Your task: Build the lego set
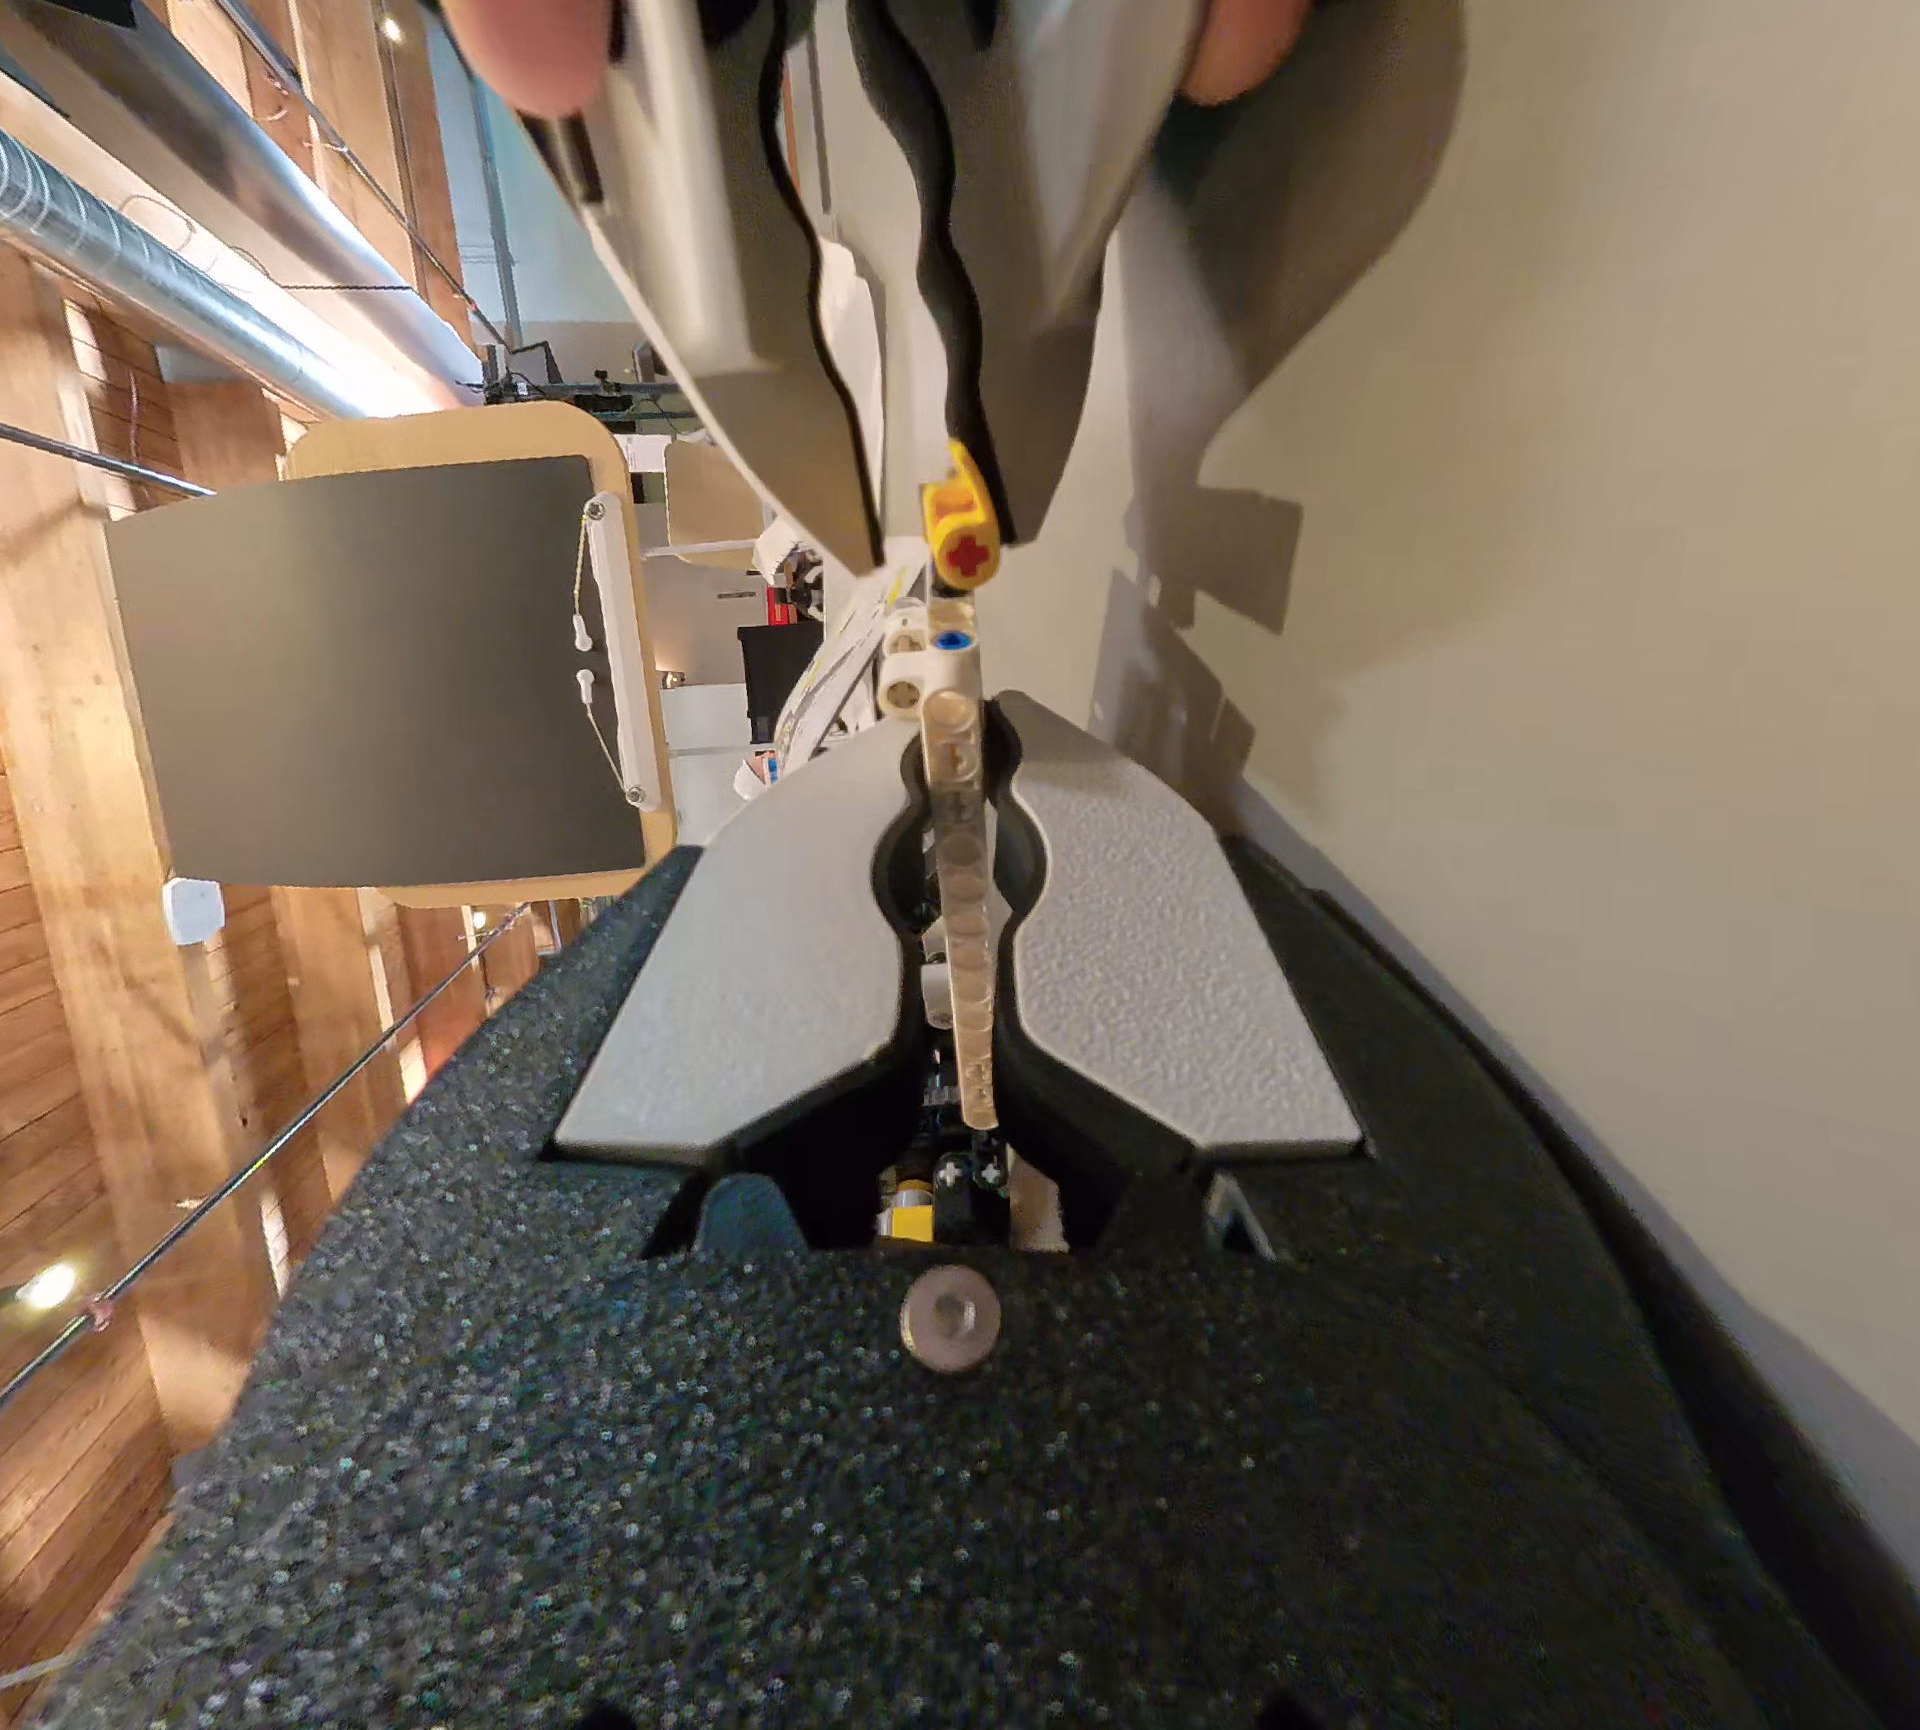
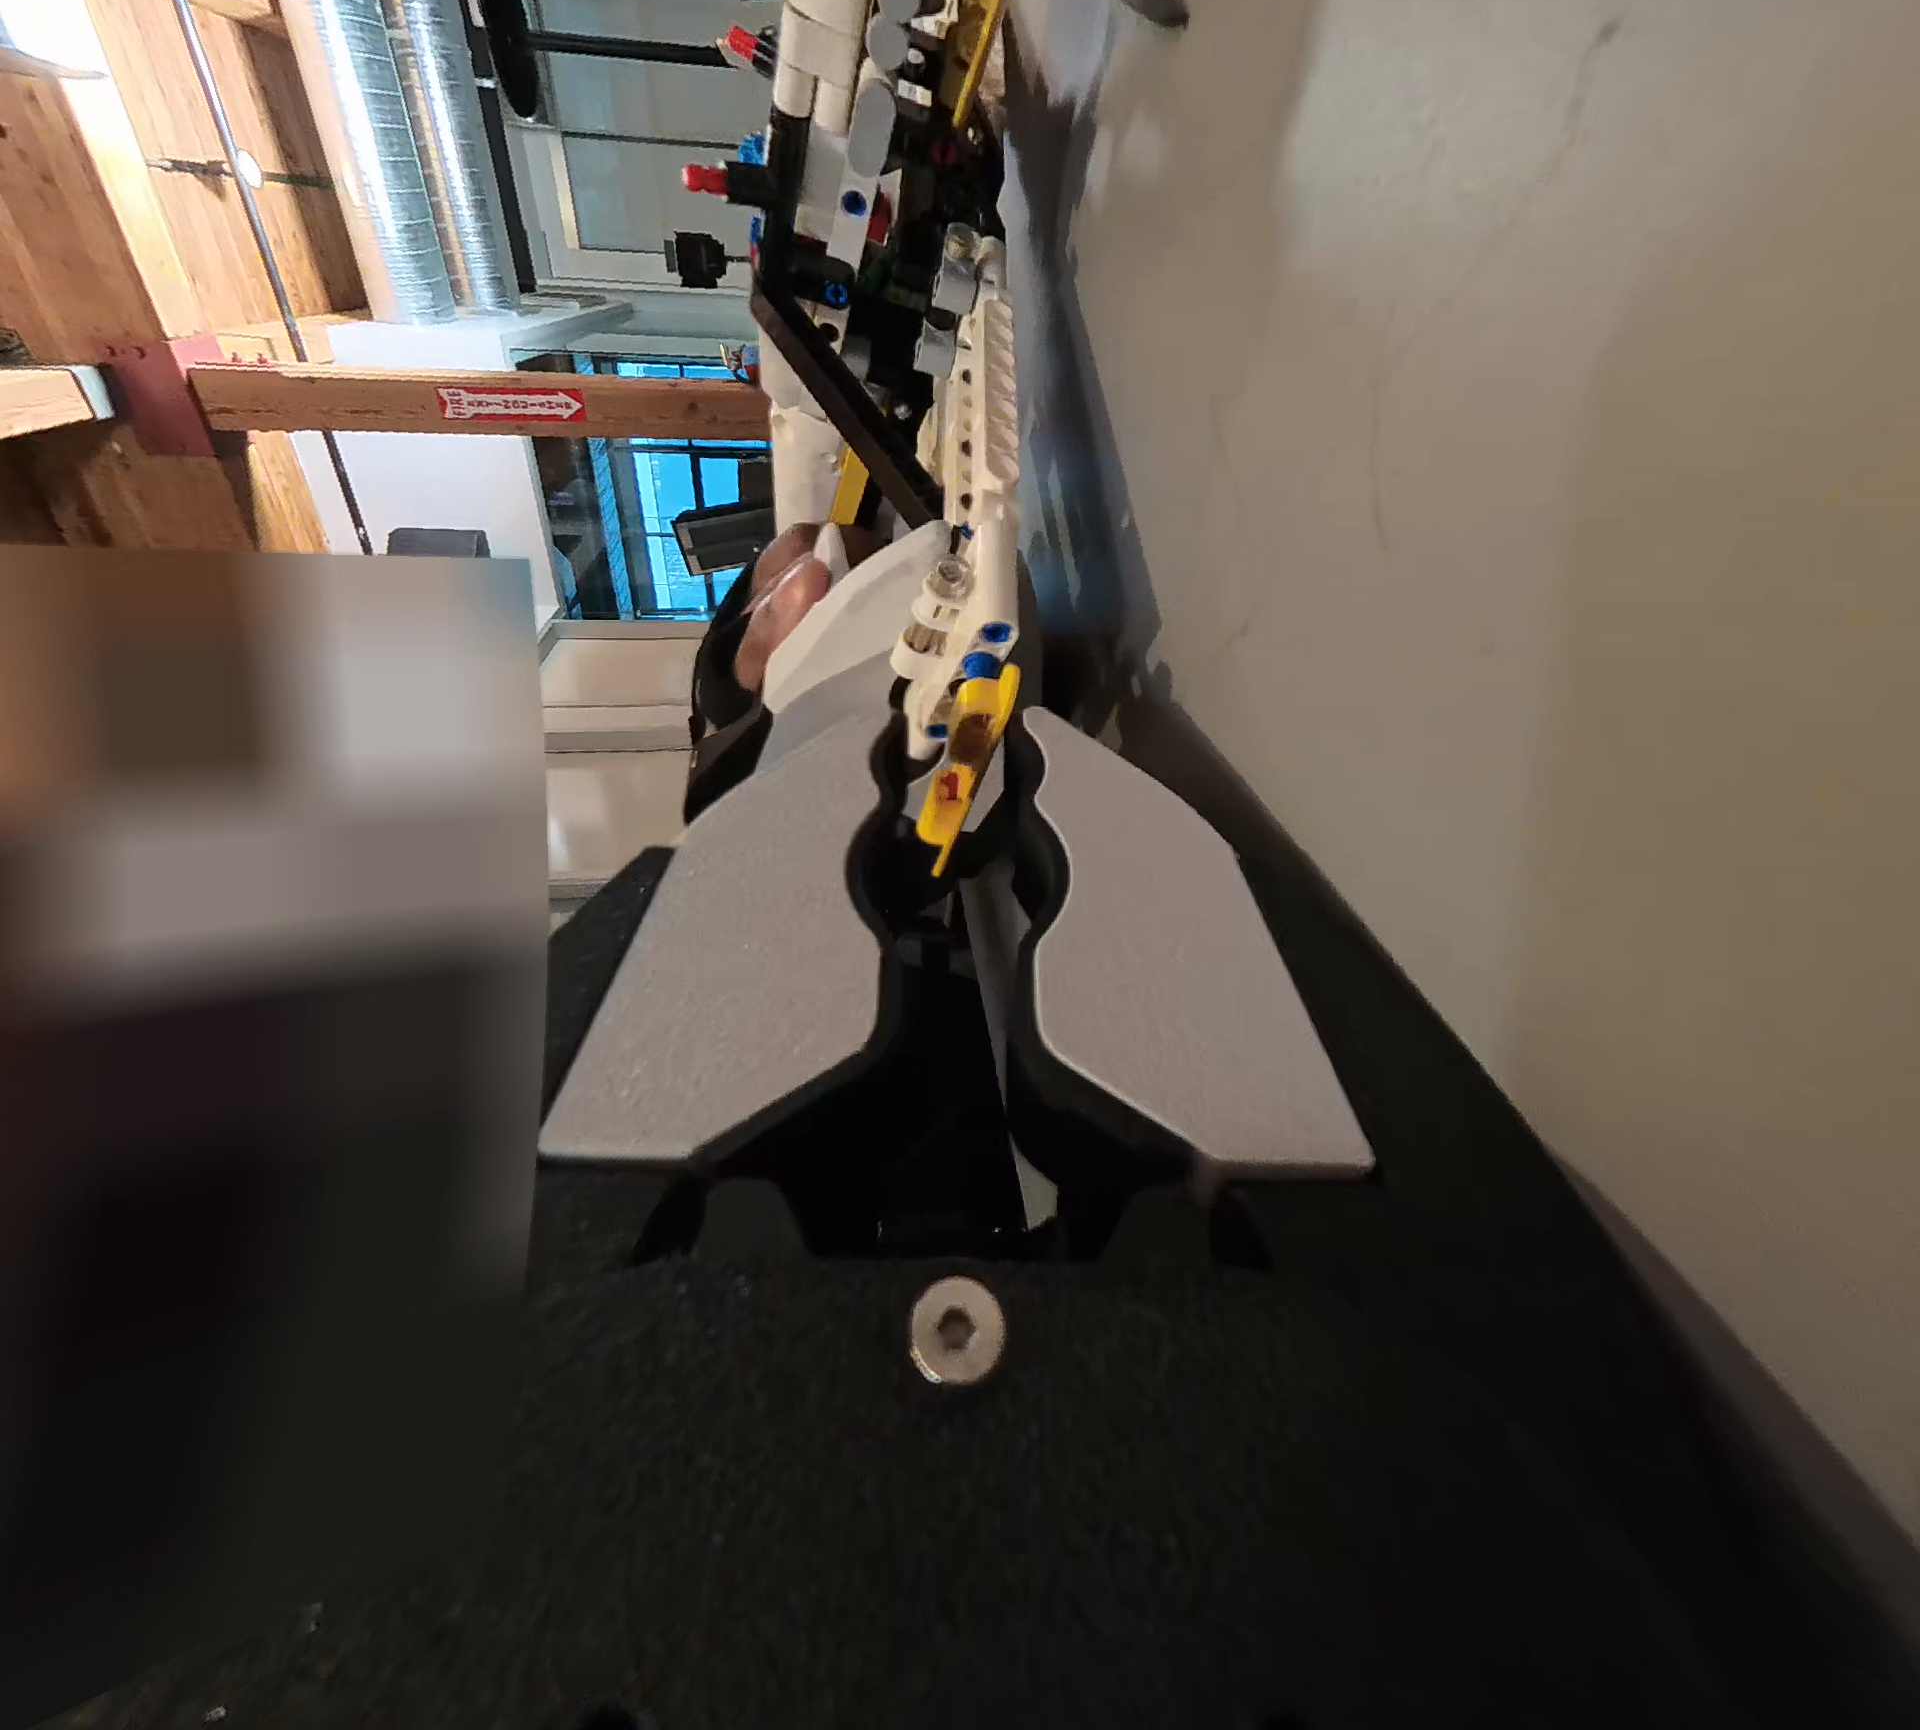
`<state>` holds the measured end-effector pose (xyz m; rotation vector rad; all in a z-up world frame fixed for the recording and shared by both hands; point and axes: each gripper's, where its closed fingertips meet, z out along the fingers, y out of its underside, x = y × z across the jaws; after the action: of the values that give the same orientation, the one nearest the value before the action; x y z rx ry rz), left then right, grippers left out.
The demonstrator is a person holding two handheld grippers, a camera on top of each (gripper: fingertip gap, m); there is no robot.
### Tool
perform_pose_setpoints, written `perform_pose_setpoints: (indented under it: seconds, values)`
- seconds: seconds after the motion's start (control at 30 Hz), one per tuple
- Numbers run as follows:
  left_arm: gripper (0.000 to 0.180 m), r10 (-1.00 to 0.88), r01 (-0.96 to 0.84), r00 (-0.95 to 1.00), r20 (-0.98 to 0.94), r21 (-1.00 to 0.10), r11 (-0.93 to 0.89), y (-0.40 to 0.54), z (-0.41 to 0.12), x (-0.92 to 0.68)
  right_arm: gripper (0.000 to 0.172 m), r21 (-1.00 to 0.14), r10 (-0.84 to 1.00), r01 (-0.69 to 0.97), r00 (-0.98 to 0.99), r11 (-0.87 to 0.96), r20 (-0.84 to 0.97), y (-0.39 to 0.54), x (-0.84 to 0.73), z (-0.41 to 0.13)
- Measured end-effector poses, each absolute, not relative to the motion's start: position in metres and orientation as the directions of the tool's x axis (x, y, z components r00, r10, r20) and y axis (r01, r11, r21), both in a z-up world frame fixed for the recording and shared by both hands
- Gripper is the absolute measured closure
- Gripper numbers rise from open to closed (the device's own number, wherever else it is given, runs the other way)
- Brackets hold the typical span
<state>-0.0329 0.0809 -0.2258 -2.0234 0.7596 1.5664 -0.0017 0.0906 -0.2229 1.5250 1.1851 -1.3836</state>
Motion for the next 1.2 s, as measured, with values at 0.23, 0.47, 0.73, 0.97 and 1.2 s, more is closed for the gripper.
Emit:
perform_pose_setpoints:
  seconds: [0.23,0.47,0.73,0.97,1.2]
  values:
    - [0.173,-0.112,-0.665,0.194,-0.975,-0.046,-0.745,0.08,-0.222,-0.034,0.144,-0.081,0.154,0.933,-0.028,-0.35,-0.988,0.107,-0.001,-0.221]
    - [0.173,-0.106,-0.676,0.185,-0.977,-0.048,-0.736,0.082,-0.221,-0.031,0.148,-0.083,0.157,0.942,-0.033,-0.326,-0.987,0.101,0.001,-0.222]
    - [0.173,-0.088,-0.677,0.186,-0.979,-0.063,-0.734,0.083,-0.219,-0.03,0.164,-0.1,0.127,0.932,-0.058,-0.348,-0.99,0.099,-0.001,-0.216]
    - [0.174,-0.083,-0.652,0.181,-0.98,-0.056,-0.756,0.082,-0.216,-0.031,0.164,-0.098,0.104,0.894,-0.058,-0.438,-0.993,0.098,-0.005,-0.212]
    - [0.175,-0.101,-0.631,0.184,-0.978,-0.039,-0.775,0.081,-0.219,-0.034,0.164,-0.09,0.126,0.869,-0.032,-0.487,-0.992,0.097,-0.009,-0.215]
